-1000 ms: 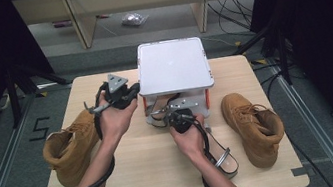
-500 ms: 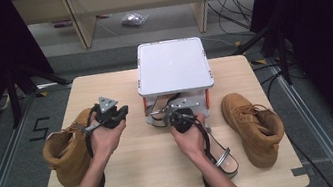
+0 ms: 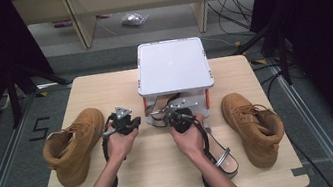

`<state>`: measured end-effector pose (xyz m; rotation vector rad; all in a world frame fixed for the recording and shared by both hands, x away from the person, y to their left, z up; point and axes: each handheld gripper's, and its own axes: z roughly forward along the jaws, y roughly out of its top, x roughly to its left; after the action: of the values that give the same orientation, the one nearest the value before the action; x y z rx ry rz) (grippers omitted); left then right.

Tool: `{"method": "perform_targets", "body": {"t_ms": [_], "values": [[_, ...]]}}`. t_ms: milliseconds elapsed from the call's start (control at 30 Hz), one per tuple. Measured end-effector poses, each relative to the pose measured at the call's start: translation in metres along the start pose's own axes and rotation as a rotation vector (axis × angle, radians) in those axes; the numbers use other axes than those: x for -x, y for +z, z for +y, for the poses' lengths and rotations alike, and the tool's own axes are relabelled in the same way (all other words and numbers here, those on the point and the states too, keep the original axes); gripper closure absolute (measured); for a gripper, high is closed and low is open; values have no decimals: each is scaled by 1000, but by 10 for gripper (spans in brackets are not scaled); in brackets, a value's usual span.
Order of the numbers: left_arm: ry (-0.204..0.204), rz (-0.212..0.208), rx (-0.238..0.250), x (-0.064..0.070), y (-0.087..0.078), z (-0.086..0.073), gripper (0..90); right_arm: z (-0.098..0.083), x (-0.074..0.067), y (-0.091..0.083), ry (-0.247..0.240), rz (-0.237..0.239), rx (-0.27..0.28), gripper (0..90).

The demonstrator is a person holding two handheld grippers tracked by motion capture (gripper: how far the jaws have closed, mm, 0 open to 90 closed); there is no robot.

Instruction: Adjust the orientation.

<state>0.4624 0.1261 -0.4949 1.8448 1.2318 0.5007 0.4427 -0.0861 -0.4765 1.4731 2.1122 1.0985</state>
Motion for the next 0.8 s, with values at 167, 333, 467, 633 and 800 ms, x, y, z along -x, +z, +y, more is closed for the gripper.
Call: {"method": "perform_targets", "body": {"t_ms": [167,333,467,633,800], "values": [[-1,-9,0,6,12,0,897,0,0,4,0,-1,-10,900],[4,1,-7,11,19,1,897,0,-3,7,12,-7,-14,900],[11,-7,-5,14,23,2,896,1,-2,9,-5,-16,-13,900],[14,-18,17,17,25,5,897,3,-2,13,-20,-31,-22,900],[20,-21,8,20,26,7,897,4,-4,15,-20,-29,-21,900]]}}
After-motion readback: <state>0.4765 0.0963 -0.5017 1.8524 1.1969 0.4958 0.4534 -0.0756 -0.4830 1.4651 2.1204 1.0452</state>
